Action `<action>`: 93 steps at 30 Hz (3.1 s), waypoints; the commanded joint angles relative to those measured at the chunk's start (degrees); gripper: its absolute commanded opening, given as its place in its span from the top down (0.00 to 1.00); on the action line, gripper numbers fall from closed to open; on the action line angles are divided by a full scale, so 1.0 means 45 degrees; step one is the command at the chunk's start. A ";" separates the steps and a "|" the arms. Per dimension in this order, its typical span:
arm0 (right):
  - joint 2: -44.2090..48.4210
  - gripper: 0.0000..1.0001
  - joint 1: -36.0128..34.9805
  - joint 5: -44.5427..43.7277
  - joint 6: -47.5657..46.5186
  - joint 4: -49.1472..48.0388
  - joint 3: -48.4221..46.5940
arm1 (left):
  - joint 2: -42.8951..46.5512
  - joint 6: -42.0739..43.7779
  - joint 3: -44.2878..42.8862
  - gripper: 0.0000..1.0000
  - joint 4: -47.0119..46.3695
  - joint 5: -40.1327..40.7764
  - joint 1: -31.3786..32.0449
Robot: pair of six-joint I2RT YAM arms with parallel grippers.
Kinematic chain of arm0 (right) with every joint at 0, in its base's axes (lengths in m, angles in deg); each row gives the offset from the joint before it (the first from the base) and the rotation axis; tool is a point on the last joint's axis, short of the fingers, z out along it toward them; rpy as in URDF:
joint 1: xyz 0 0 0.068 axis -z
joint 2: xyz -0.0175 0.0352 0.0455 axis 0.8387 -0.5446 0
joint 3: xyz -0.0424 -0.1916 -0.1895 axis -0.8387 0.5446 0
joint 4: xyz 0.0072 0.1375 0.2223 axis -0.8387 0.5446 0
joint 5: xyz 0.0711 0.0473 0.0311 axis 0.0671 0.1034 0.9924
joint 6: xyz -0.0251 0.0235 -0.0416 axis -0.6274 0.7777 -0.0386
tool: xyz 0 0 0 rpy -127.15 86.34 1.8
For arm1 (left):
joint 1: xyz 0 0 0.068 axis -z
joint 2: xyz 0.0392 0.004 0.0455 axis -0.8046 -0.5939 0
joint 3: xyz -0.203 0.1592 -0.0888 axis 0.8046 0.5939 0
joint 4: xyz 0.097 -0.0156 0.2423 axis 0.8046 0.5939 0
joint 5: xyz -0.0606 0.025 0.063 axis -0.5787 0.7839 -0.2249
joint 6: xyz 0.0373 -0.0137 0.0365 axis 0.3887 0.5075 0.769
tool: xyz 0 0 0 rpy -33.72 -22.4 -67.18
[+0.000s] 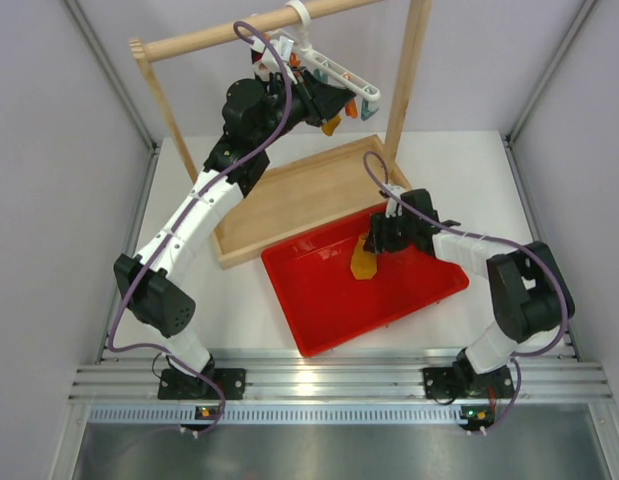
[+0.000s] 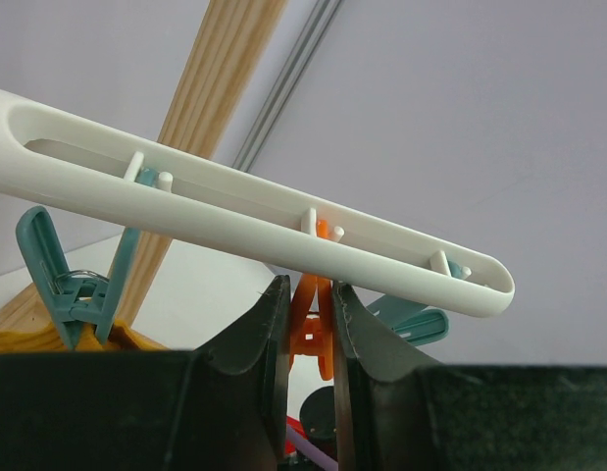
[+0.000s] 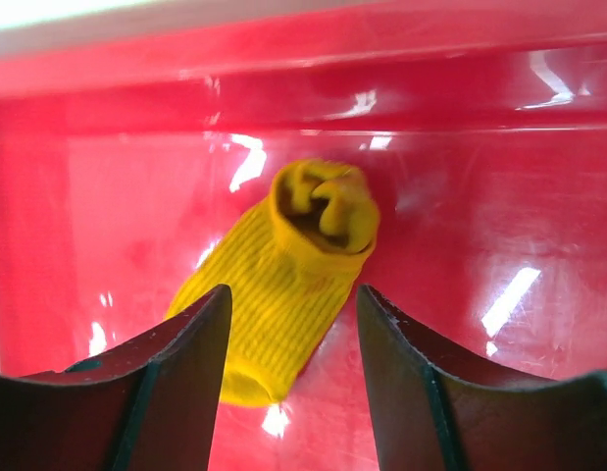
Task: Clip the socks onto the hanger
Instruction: Move the sock to the bin, then pick up the sock from the bin, then clamp the sock onto the hanger.
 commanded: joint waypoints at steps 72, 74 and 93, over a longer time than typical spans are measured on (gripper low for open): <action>-0.0075 1.00 0.1394 0.6119 0.8856 -1.2756 -0.5100 | -0.0074 -0.1158 0.0743 1.00 -0.1294 -0.1448 -0.0480; -0.0290 1.00 0.1335 0.6158 0.8876 -1.2795 -0.5101 | -0.0093 -0.1158 0.0685 1.00 -0.1294 -0.1409 -0.0480; -0.0057 1.00 0.1276 0.6490 0.9325 -1.3987 -0.4886 | -0.0054 -0.0474 0.0743 1.00 -0.1001 -0.1136 -0.0539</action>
